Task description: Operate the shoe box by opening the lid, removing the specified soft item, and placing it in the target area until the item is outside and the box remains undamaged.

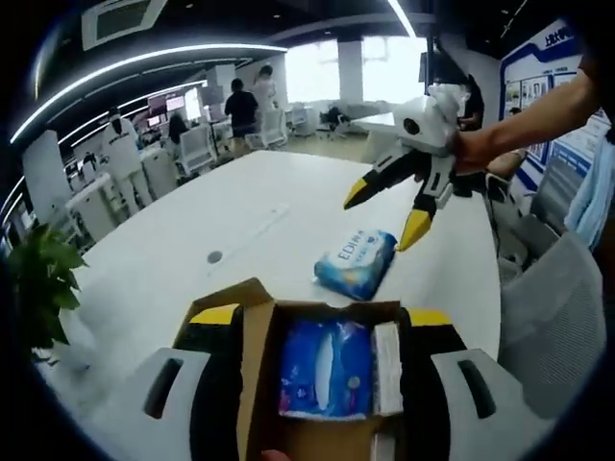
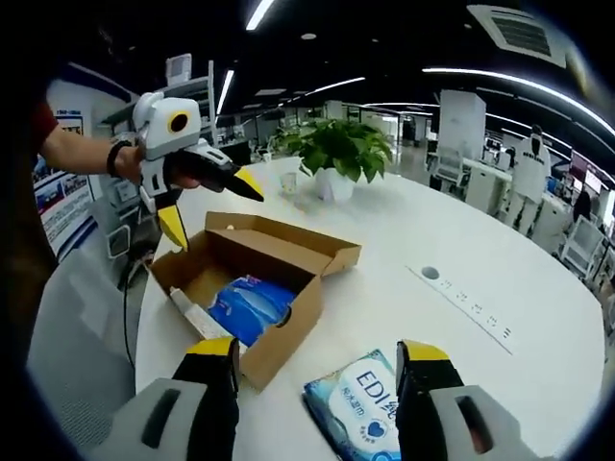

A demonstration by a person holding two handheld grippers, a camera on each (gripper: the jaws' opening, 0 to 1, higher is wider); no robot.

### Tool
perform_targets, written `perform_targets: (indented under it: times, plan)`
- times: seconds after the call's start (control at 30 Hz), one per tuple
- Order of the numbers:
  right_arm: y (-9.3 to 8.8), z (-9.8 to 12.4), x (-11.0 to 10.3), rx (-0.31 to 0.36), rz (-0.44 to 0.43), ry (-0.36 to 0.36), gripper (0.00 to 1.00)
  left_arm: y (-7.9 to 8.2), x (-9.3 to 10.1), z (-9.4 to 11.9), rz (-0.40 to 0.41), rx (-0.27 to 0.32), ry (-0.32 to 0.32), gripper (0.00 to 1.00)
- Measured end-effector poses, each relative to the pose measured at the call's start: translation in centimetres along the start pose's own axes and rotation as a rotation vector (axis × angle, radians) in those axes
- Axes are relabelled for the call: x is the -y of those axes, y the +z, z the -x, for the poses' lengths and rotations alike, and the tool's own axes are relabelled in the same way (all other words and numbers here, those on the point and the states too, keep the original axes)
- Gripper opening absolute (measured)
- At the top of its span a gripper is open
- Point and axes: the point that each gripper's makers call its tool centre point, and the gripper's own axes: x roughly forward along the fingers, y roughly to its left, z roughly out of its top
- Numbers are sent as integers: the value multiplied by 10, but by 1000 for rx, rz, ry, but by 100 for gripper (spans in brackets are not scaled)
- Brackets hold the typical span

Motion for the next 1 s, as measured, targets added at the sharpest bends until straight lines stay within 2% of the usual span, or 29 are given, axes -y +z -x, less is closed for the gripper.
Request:
perform_targets:
  times: [0.5, 0.67, 0.83, 1.0]
  plan:
    - [11, -14, -39, 3, 18, 53, 64, -25, 1, 57, 124, 90, 118, 67]
    - [18, -18, -49, 13, 27, 69, 65, -44, 3, 76, 159, 94, 164, 68]
    - [27, -26, -57, 26, 47, 78, 65, -56, 7, 92, 208, 115, 206, 67]
    - [29, -36, -68, 14, 66, 109, 64, -65, 12, 100, 216, 114, 224, 67]
